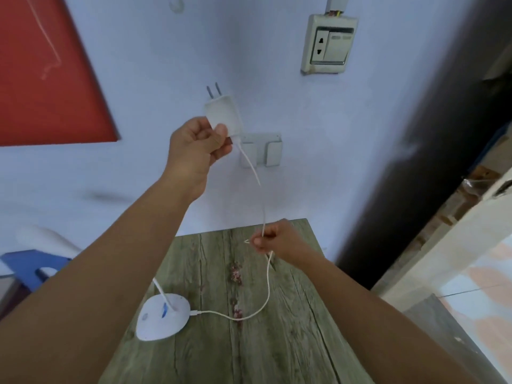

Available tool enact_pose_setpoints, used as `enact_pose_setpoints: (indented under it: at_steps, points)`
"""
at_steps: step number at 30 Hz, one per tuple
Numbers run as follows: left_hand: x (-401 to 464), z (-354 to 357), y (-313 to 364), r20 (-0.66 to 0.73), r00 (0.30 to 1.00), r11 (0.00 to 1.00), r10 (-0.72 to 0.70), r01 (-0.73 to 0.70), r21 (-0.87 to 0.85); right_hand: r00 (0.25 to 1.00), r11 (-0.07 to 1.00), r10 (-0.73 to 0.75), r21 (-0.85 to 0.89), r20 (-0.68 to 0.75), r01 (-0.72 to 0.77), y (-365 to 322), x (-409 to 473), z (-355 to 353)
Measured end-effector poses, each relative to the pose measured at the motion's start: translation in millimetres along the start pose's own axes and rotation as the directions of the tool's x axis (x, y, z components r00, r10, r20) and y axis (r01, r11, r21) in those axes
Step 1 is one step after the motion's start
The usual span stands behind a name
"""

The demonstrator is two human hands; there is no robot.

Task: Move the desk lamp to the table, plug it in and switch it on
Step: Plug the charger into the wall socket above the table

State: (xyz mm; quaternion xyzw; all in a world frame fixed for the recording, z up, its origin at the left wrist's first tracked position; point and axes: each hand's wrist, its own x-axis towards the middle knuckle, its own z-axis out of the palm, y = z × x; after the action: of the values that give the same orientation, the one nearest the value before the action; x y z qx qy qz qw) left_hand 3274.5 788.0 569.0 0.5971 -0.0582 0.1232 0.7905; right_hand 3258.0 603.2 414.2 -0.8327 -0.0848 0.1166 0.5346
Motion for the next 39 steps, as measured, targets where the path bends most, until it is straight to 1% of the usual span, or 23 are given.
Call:
enact_pose_setpoints:
  at_steps: [2, 3, 5, 8, 10, 11, 13, 14, 15, 19, 24, 26, 29, 31, 34, 36, 37, 38, 39]
  points:
    - [7.9, 1.7, 12.8, -0.031, 0.998, 0.999, 0.052, -0.053, -0.013, 0.978, 0.989, 0.017, 0.147, -0.21, 0.014, -12.4, 9.9, -6.8]
    - [11.8, 3.4, 18.6, -0.044, 0.996, 0.997, 0.079, -0.079, -0.015, 0.955, 0.981, 0.021, 0.189, -0.295, 0.037, -18.0, 12.8, -12.3]
    - [20.4, 10.0, 29.1, -0.055, 0.991, 0.992, 0.124, -0.125, -0.016, 0.902, 0.982, -0.013, 0.166, -0.431, 0.093, -28.3, 17.2, -27.8]
    - [34.9, 27.0, 40.2, -0.037, 0.989, 0.989, 0.141, -0.143, -0.049, 0.833, 0.987, -0.046, 0.104, -0.551, 0.124, -38.3, 18.8, -54.8]
    - [45.5, 40.2, 41.8, -0.018, 0.996, 0.989, 0.092, -0.093, -0.117, 0.804, 0.991, -0.03, 0.086, -0.593, 0.1, -40.0, 19.0, -67.9]
    - [50.7, 48.9, 42.4, -0.011, 0.999, 0.981, 0.049, -0.05, -0.185, 0.793, 0.994, -0.025, 0.073, -0.608, 0.087, -40.1, 18.6, -74.1]
    - [58.3, 69.5, 41.8, 0.01, 0.999, 0.945, -0.042, 0.043, -0.325, 0.778, 0.997, -0.014, 0.046, -0.628, 0.055, -39.3, 16.7, -84.5]
    - [60.6, 78.1, 40.2, 0.019, 0.998, 0.931, -0.067, 0.069, -0.357, 0.776, 0.998, -0.007, 0.041, -0.63, 0.042, -38.6, 15.9, -87.6]
    - [62.1, 85.6, 37.5, 0.022, 0.997, 0.931, -0.079, 0.082, -0.357, 0.775, 0.999, 0.001, 0.042, -0.632, 0.034, -37.2, 15.1, -89.5]
    - [67.1, 112.2, 29.3, -0.008, 0.998, 0.967, -0.068, 0.064, -0.245, 0.787, 0.999, 0.015, 0.05, -0.617, 0.02, -30.4, 14.6, -97.2]
    - [69.4, 132.2, 25.9, 0.08, 0.99, 0.95, -0.117, 0.135, -0.28, 0.802, 0.999, -0.006, 0.035, -0.598, 0.033, -19.1, 18.3, -101.4]
    - [68.4, 137.9, 23.5, 0.132, 0.985, 0.961, -0.111, 0.14, -0.237, 0.822, 0.999, -0.002, 0.038, -0.57, 0.029, -16.4, 21.4, -104.4]
    - [68.5, 141.8, 20.0, 0.207, 0.974, 0.977, -0.096, 0.132, -0.168, 0.873, 0.999, -0.03, 0.017, -0.487, 0.044, -17.0, 25.4, -112.0]
    - [71.0, 142.6, 16.8, 0.218, 0.971, 0.987, -0.103, 0.126, -0.095, 0.896, 0.997, -0.048, 0.033, -0.442, 0.07, -22.8, 26.3, -119.2]
    - [75.2, 142.0, 8.9, 0.201, 0.97, 0.989, -0.139, 0.127, 0.07, 0.912, 0.979, -0.079, 0.14, -0.403, 0.147, -43.1, 26.2, -131.8]
    - [77.1, 141.0, 3.5, 0.183, 0.971, 0.981, -0.157, 0.132, 0.144, 0.899, 0.957, -0.121, 0.192, -0.42, 0.218, -63.4, 25.6, -140.2]
    - [78.2, 140.2, 1.6, 0.173, 0.971, 0.978, -0.163, 0.135, 0.16, 0.881, 0.945, -0.146, 0.2, -0.451, 0.259, -74.6, 24.7, -143.7]
    - [79.1, 140.2, 0.6, 0.167, 0.972, 0.976, -0.167, 0.139, 0.168, 0.848, 0.936, -0.184, 0.175, -0.498, 0.306, -86.0, 24.1, -147.3]
    - [80.4, 140.2, 0.1, 0.16, 0.972, 0.973, -0.171, 0.142, 0.18, 0.802, 0.931, -0.24, 0.105, -0.546, 0.35, -96.1, 23.9, -150.5]
